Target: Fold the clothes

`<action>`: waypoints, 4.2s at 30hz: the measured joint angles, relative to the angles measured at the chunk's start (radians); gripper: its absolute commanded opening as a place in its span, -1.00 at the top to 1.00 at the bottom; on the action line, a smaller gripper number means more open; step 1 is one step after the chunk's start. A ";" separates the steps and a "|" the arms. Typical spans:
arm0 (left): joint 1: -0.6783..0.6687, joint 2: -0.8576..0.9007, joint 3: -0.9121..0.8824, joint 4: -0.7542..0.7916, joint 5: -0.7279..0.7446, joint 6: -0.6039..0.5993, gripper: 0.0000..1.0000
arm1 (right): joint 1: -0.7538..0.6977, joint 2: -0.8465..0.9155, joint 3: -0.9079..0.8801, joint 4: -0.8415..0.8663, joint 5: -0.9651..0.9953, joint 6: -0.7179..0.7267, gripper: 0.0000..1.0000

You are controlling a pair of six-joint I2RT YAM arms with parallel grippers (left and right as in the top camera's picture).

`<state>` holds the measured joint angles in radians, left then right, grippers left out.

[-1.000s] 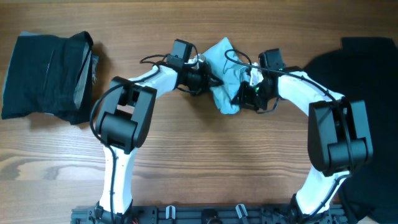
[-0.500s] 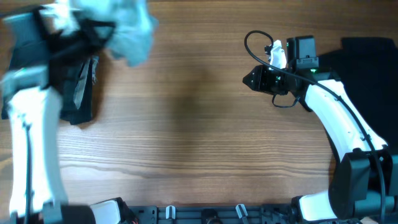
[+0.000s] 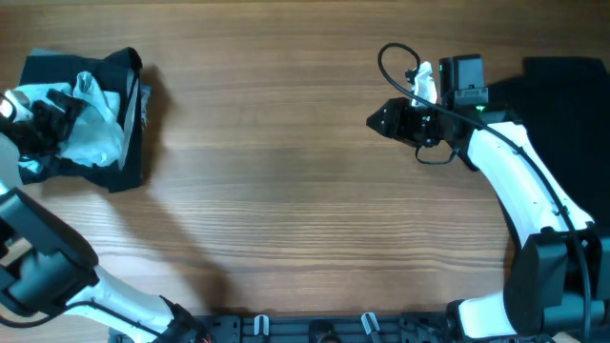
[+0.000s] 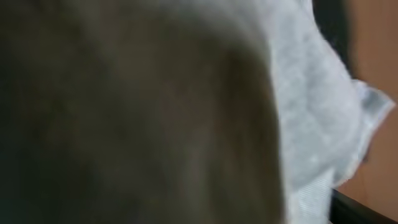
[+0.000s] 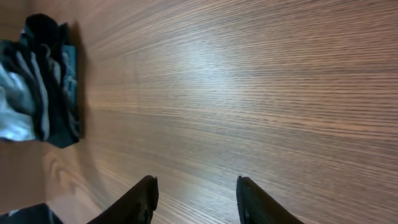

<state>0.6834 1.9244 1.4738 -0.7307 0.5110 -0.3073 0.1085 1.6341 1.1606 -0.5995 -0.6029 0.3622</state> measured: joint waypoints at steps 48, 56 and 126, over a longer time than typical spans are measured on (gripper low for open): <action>-0.271 -1.167 0.280 -0.682 0.028 0.568 -1.00 | -0.098 -1.196 -0.236 -0.083 0.166 -0.763 -0.99; -0.271 -1.167 0.280 -0.683 0.028 0.569 -1.00 | -0.105 -1.553 -0.710 0.116 0.154 -0.622 -0.99; -0.603 -1.911 -1.399 0.539 0.062 0.354 -1.00 | -0.105 -1.621 -1.155 0.631 0.151 -0.508 -1.00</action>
<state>0.0803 0.0135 0.0750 -0.1921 0.5732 0.0463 0.0036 0.0135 0.0059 0.0315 -0.4522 -0.1455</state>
